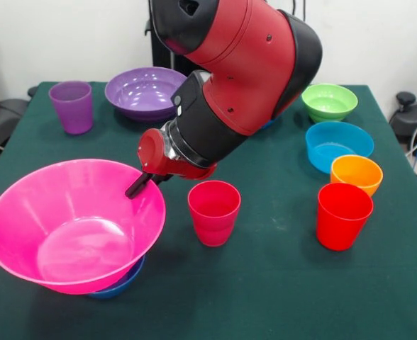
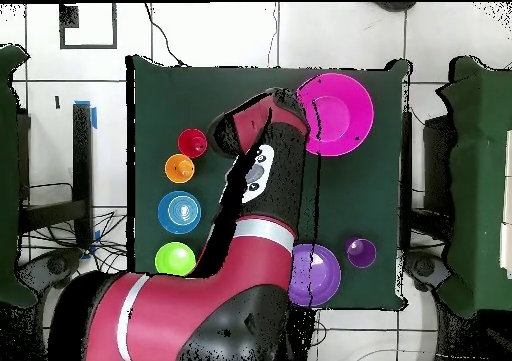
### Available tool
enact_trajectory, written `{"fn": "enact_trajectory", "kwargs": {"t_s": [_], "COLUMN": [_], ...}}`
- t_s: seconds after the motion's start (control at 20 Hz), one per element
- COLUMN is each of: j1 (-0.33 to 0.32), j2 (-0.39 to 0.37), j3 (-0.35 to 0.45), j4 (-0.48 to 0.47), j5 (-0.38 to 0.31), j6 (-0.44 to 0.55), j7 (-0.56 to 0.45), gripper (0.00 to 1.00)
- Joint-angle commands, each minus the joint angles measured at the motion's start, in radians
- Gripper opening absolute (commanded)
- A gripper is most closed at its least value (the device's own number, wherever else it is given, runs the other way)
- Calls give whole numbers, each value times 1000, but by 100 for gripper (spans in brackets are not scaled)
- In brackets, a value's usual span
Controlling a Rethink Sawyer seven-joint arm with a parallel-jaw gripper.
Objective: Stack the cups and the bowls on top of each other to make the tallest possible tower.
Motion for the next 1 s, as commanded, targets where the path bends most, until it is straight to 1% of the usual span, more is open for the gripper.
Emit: {"fn": "enact_trajectory", "kwargs": {"t_s": [0.05,0.6,0.8,1.0], "j1": [15,19,17,19], "j2": [-4,-12,-15,-11], "j3": [118,121,120,125], "j4": [-14,-19,-13,-30], "j5": [-47,-38,-42,-38], "j6": [6,30,23,38], "j7": [-218,-227,-233,-241], "gripper": [0,0,0,0]}}
